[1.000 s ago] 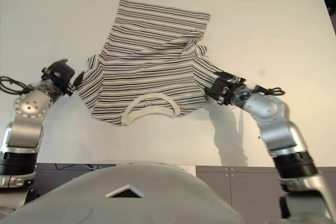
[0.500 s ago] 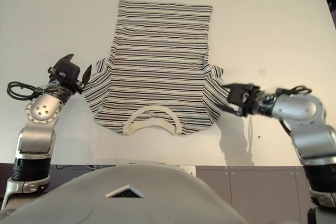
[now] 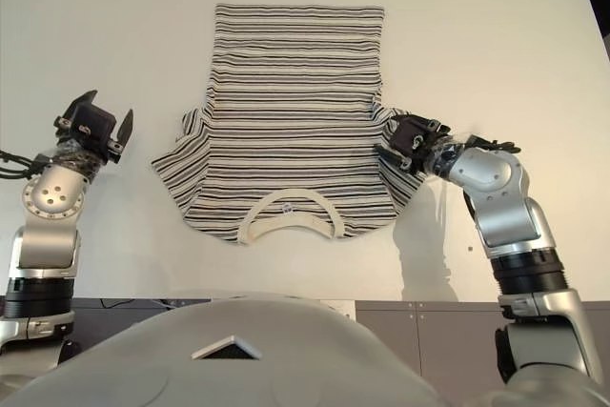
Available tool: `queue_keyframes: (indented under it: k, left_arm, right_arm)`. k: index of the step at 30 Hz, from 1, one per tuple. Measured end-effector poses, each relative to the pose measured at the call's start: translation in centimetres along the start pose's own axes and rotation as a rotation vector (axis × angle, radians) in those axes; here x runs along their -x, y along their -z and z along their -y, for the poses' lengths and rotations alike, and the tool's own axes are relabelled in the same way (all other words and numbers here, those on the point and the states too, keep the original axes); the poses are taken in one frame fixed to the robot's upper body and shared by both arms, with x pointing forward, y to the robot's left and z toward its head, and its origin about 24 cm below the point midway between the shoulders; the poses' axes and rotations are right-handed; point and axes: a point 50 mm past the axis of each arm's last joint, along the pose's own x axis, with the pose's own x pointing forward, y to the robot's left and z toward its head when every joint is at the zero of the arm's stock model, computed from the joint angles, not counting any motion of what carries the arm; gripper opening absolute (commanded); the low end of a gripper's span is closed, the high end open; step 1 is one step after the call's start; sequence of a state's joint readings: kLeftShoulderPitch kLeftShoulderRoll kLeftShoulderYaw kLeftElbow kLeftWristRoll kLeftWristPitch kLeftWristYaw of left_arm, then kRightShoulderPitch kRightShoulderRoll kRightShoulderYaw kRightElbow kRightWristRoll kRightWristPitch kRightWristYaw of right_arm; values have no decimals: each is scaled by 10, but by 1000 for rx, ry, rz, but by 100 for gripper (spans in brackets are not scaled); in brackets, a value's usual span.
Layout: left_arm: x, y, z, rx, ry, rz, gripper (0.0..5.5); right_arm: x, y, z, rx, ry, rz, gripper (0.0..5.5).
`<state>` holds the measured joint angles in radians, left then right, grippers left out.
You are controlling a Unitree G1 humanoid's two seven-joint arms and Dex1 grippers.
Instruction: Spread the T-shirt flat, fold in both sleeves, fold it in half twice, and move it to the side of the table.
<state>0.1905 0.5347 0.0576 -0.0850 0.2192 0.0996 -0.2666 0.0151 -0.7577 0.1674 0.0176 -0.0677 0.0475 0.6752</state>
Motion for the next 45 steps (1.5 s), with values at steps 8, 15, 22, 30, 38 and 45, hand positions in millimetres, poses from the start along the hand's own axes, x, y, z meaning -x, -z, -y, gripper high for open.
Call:
queue_keyframes:
  k: [8, 15, 22, 30, 38, 45]
  left_arm:
    - [22, -1, -3, -385, 173, 67, 283]
    - [36, 2, -15, -883, 672, 187, 283]
    - [24, -4, -7, -894, 706, 307, 283]
    - [13, -6, 5, -863, 674, 377, 256]
    - [8, 5, 3, -917, 644, 351, 119]
    - [11, 8, 9, -919, 666, 355, 14]
  right_arm:
    - [42, -58, 11, -110, 270, 246, 277]
    - [33, -78, -10, -252, 363, 342, 277]
    - [21, -79, -15, -259, 392, 332, 277]
    - [13, -85, -6, -216, 379, 358, 277]
    - [9, -85, -10, -232, 378, 362, 277]
    - [8, -82, -10, -229, 381, 351, 277]
